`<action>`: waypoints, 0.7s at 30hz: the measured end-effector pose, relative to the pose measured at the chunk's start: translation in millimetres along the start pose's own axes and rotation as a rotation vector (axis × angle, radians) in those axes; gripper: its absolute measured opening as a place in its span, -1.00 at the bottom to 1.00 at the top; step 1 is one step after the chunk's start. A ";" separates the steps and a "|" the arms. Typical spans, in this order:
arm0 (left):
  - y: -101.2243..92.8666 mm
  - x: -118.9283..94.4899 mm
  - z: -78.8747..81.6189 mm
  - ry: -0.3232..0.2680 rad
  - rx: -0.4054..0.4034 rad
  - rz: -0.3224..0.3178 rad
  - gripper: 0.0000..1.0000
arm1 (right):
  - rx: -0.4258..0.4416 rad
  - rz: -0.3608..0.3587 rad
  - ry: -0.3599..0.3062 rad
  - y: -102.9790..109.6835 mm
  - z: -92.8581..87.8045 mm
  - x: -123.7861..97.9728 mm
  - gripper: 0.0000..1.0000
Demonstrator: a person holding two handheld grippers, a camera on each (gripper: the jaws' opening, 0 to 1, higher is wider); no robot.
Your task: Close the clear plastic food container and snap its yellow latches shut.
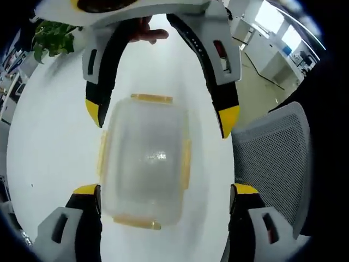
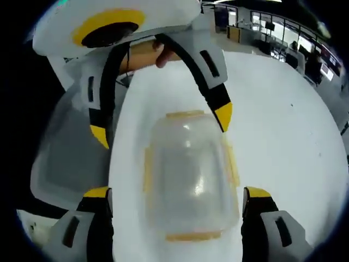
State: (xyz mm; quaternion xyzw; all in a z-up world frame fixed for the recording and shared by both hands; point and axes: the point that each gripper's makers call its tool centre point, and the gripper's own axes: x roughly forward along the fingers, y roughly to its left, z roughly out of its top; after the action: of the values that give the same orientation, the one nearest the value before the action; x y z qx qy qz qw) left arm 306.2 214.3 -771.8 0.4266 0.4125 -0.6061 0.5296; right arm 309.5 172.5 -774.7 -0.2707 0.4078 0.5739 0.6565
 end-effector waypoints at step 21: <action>10.8 7.1 -14.9 0.047 0.054 0.012 0.98 | 0.007 -0.044 0.045 -8.8 -10.4 5.1 0.95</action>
State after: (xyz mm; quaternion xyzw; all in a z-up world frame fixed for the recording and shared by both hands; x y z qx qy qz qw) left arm 317.6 225.4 -783.6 0.4573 0.4059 -0.6038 0.5115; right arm 315.8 164.9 -785.4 -0.2901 0.4184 0.5517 0.6607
